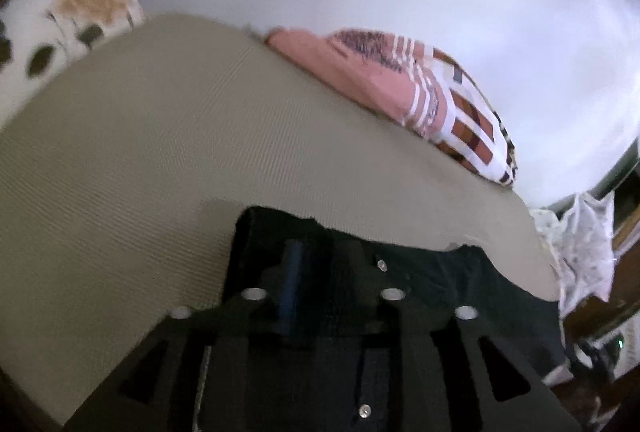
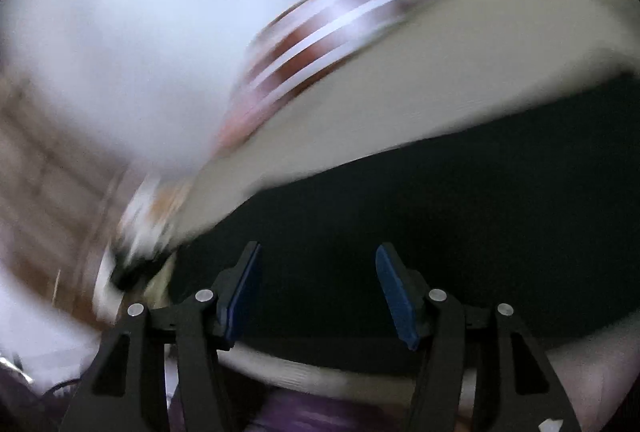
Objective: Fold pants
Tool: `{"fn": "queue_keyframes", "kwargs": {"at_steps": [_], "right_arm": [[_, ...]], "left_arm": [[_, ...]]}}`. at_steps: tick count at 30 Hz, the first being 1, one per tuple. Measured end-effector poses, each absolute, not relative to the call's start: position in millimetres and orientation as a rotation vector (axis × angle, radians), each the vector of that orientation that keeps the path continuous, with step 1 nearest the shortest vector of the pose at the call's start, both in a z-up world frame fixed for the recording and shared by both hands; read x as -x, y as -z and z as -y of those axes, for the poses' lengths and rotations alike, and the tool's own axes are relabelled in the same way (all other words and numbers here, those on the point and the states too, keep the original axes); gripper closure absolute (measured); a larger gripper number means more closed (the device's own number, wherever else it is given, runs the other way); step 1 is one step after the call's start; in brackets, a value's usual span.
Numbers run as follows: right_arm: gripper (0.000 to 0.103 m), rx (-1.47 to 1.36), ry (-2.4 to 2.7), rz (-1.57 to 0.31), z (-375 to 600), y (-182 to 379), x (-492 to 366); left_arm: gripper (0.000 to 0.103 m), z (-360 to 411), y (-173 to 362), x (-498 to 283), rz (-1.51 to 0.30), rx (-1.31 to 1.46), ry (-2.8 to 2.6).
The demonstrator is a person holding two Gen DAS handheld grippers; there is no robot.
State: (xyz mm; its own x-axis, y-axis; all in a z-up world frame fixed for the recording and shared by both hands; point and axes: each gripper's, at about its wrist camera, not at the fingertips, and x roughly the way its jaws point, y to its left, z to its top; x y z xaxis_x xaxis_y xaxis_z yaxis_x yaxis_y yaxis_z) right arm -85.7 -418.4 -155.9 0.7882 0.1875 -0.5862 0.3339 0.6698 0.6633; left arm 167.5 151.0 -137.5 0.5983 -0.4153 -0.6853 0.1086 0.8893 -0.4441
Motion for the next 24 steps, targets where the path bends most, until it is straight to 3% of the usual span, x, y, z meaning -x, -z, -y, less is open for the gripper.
{"fn": "queue_keyframes", "kwargs": {"at_steps": [1, 3, 8, 11, 17, 19, 21, 24], "right_arm": [[0.046, -0.887, 0.198, -0.648, 448.9, 160.1, 120.0], [0.046, -0.985, 0.341, -0.574, 502.2, 172.2, 184.4], [0.053, -1.173, 0.432, -0.44, 560.3, 202.7, 259.0], [0.062, -1.229, 0.343, -0.451, 555.3, 219.8, 253.3], [0.063, -1.259, 0.276, -0.446, 542.8, 233.8, 227.0], [0.072, -1.262, 0.276, -0.446, 541.6, 234.4, 223.6], [0.091, -1.251, 0.273, -0.458, 543.0, 232.8, 216.4], [0.094, -1.189, 0.273, -0.486, 540.8, 221.8, 208.2]], "left_arm": [[0.055, -151.5, 132.6, -160.9, -0.851, 0.384, 0.296], [0.043, -152.2, 126.5, -148.5, -0.809, 0.411, 0.25], [0.042, -151.4, 125.6, -125.3, -0.786, 0.438, 0.193], [0.042, -152.8, 128.4, -109.9, -0.803, 0.451, 0.178], [0.042, -152.7, 141.3, -91.5, -0.856, 0.495, 0.163], [0.042, -152.6, 145.3, -89.4, -0.872, 0.502, 0.156], [0.042, -154.6, 148.7, -88.1, -0.88, 0.521, 0.15], [0.042, -156.4, 150.7, -87.0, -0.881, 0.532, 0.148]]}}
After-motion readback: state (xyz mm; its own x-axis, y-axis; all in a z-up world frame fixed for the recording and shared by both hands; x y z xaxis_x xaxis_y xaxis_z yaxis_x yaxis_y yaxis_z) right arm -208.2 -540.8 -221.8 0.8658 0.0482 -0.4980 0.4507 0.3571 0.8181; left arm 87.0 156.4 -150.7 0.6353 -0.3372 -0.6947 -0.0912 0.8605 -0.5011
